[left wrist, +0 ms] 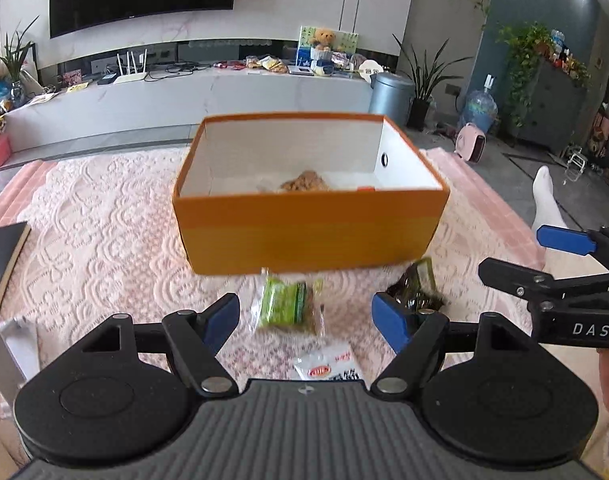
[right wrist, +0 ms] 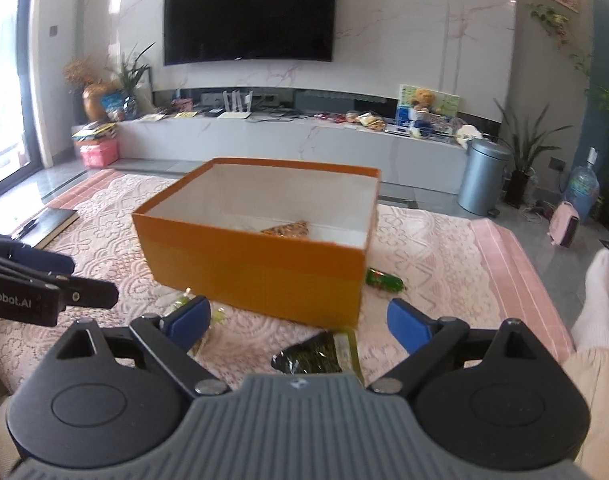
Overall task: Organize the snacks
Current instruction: 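Move both tools back toward the remaining snack packs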
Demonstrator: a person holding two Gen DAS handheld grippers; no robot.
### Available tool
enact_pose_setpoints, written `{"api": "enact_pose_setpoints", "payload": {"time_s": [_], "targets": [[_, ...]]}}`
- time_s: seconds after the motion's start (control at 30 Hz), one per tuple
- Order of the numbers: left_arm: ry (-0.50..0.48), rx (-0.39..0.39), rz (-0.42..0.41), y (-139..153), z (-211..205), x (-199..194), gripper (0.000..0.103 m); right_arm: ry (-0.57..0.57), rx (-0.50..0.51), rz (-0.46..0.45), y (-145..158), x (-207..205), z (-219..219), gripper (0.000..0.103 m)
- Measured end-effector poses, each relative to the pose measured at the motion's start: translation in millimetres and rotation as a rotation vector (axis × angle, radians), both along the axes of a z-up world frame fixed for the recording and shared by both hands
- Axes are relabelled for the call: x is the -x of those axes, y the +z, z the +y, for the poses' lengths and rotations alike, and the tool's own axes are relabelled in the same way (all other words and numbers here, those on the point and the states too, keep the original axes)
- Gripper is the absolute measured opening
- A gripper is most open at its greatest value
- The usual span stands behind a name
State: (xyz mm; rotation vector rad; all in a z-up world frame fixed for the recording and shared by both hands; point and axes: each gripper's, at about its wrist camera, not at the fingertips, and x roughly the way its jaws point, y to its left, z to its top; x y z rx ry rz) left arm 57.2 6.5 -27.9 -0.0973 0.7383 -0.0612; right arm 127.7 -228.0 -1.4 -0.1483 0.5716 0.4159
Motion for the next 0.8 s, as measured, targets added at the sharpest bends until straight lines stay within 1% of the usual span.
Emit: {"api": "enact_pose_setpoints", "payload": {"time_s": [0.13, 0.2, 0.37, 0.5, 0.6, 0.67, 0.8], "targets": [[-0.002, -0.011, 0.012, -15.3, -7.5, 2.2, 0.084, -0.03, 0.015, 0.012, -23.6, 5.8, -5.8, 0.091], [0.004, -0.026, 0.017, -22.5, -11.8, 0.6, 0.083, -0.037, 0.01, 0.035, -36.3, 4.6, -8.4, 0.089], [-0.025, -0.04, 0.05, -36.9, -23.8, -4.5, 0.081, -0.085, -0.012, 0.106, -60.0, -7.5, -13.6, 0.089], [-0.036, -0.026, 0.073, -43.8, -26.7, -10.4, 0.081, -0.098, 0.002, 0.164, -73.8, -18.3, -17.4, 0.089], [-0.063, 0.008, 0.114, -49.9, -25.7, -18.2, 0.082, -0.108, 0.008, 0.185, -80.2, -26.0, -18.3, 0.089], [-0.078, 0.023, 0.127, -52.9, -25.3, -21.1, 0.084, -0.111, 0.01, 0.189, -84.0, -30.1, -19.0, 0.089], [-0.11, -0.029, 0.136, -62.9, -31.5, -25.6, 0.086, -0.101, 0.032, 0.184, -92.4, -35.6, -17.1, 0.089]]}}
